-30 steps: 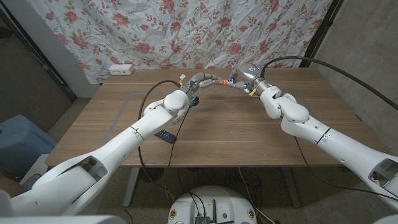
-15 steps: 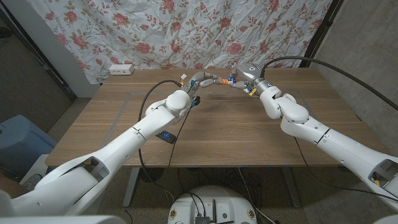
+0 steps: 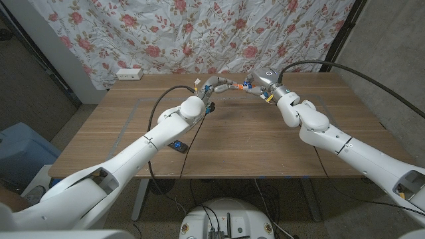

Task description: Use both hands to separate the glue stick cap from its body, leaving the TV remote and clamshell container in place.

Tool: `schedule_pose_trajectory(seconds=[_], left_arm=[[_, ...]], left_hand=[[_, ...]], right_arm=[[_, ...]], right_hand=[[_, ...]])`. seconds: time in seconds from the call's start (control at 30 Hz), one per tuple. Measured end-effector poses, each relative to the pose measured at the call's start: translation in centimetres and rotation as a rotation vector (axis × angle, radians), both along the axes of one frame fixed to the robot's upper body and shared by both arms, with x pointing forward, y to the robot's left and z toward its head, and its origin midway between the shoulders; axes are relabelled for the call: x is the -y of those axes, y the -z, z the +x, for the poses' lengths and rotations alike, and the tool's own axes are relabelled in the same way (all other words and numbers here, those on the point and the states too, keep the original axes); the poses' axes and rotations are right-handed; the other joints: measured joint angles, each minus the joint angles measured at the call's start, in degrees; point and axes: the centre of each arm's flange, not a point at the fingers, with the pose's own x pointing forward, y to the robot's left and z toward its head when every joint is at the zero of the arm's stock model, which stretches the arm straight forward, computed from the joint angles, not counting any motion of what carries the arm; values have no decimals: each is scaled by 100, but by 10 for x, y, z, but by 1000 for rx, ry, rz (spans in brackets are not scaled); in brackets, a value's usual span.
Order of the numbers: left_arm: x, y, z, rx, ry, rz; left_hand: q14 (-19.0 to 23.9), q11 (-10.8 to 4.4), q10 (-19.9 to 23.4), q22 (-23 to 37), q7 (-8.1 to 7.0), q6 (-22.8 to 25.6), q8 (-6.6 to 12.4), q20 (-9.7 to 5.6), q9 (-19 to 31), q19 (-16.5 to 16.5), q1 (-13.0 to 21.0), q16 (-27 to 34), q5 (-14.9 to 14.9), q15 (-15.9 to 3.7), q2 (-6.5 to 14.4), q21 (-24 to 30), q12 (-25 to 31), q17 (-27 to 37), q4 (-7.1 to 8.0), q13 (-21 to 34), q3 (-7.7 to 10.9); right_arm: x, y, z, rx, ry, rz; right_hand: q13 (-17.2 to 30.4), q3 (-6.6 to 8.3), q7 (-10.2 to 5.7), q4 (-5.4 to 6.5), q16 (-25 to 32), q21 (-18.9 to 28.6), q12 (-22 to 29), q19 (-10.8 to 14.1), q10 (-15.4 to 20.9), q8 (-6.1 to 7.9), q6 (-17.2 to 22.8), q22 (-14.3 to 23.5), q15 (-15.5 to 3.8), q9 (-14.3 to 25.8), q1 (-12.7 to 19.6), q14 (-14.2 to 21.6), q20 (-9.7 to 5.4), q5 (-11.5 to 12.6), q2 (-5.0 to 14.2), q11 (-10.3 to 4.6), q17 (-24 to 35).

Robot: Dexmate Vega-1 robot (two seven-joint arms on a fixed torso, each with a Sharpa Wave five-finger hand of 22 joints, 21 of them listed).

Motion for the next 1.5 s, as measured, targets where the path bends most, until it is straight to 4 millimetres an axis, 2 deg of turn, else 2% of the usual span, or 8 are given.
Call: schedule_pose_trajectory(seconds=[0.33, 0.7, 0.8, 1.17, 1.5], left_arm=[[2, 2, -2, 8, -18, -18], [4, 3, -3, 21, -36, -40], [4, 3, -3, 24, -39, -44], [4, 3, -4, 34, -51, -59], [3, 3, -7, 35, -53, -61]], left_hand=[[175, 22, 370, 0, 20, 247, -22, -60, 3, 88, 189, 0, 0, -6, 30, 0, 0, 0, 0, -1, 0], [269, 41, 574, 0, 32, 400, -44, -112, 30, 155, 358, 0, -1, -14, 115, 0, 0, 0, 0, -2, 0], [309, 42, 575, 0, 6, 446, -45, -112, 29, 155, 380, 0, -1, -16, 137, 0, -1, 0, 24, 14, -25], [358, 113, 706, 0, 11, 563, -64, -111, 26, 217, 441, 0, -12, -28, 196, 0, -24, 0, 23, 27, -26], [389, 100, 693, 0, -29, 604, -64, -111, 58, 217, 501, 0, 0, 2, 181, 0, -49, 0, 62, 27, -79]], right_arm=[[0, 0, -1, 4, -3, 9], [-2, -1, -1, 10, -8, 21], [-3, -1, -1, 11, -9, 24], [-4, 0, -1, 13, -11, 27], [-4, 0, -1, 16, -13, 32]], right_hand=[[-3, 0, -33, 0, 0, 0, 15, -22, 0, -36, 50, 0, 0, 1, 0, 0, -22, -5, 0, 0, -1], [2, 0, -52, 0, 0, 0, 14, -21, 0, -43, 70, 0, 0, 0, 0, 0, -22, 1, 0, 0, -1], [2, 0, -11, 0, 0, 0, 17, 0, 0, -64, 111, 0, 0, -3, 0, 0, -44, 1, 0, 0, 26], [1, -1, 31, -1, 50, 0, 39, 0, 43, -7, 152, 0, 0, -4, 0, 0, -43, 1, 0, 42, 53], [-3, -2, 31, -2, 84, 0, 38, 0, 43, 42, 152, 0, 32, 1, 0, 32, -43, -4, 0, 42, 53]])
